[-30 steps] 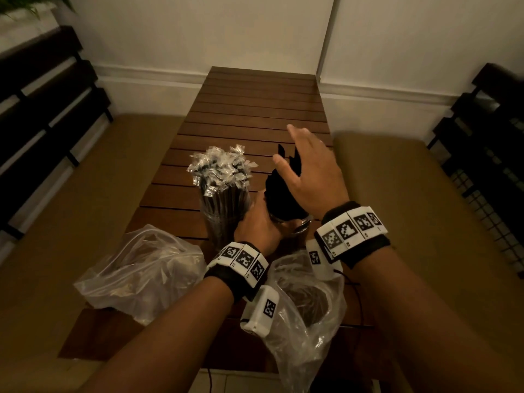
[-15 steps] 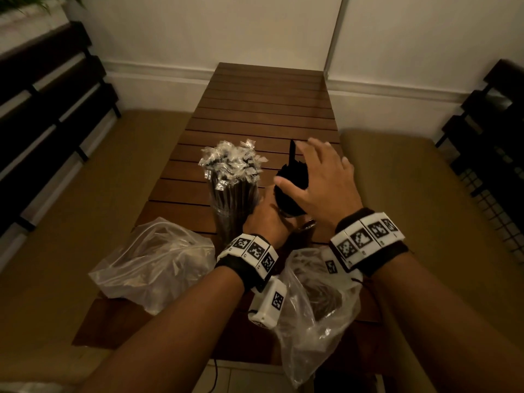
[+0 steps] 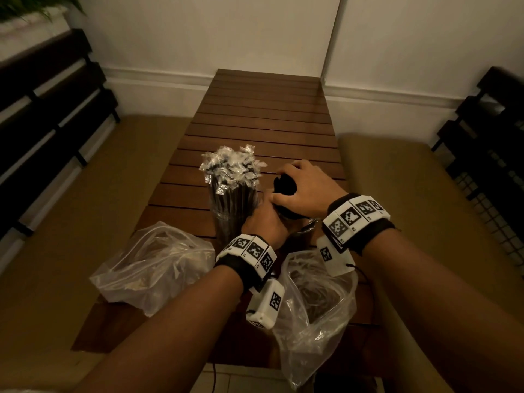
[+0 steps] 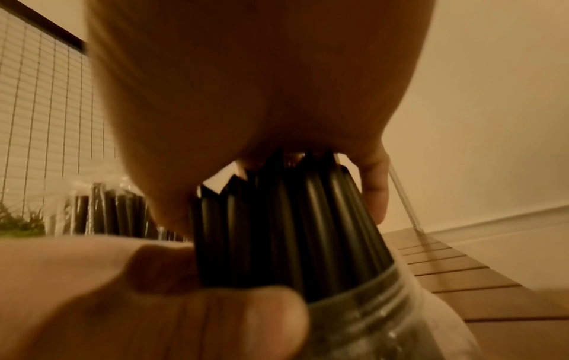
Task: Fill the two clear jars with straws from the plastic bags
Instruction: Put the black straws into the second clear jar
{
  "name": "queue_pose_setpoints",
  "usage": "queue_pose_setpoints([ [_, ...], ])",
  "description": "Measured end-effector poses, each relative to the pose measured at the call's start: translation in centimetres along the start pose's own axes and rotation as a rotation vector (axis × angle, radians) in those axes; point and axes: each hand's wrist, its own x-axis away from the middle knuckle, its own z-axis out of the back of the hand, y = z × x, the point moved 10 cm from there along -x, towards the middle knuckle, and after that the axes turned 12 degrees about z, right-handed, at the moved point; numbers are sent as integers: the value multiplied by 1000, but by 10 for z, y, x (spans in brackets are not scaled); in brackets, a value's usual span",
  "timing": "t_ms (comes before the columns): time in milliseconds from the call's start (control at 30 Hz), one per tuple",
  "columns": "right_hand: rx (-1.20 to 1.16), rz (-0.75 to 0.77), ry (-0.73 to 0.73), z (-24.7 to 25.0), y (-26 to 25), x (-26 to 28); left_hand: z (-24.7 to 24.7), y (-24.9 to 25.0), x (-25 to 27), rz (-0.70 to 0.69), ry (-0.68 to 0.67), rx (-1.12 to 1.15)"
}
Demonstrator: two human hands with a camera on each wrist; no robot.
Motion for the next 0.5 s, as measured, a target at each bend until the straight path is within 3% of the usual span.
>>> queue_pose_setpoints([
  [133,-37,-2,80,2,-3,4,2,4,4,-33,12,-8],
  [400,-70,80,380,47,-12,9,2,4,5,-28,-9,23],
  [500,4,83,264,35,-14,6,4,5,6,-41,17,21],
])
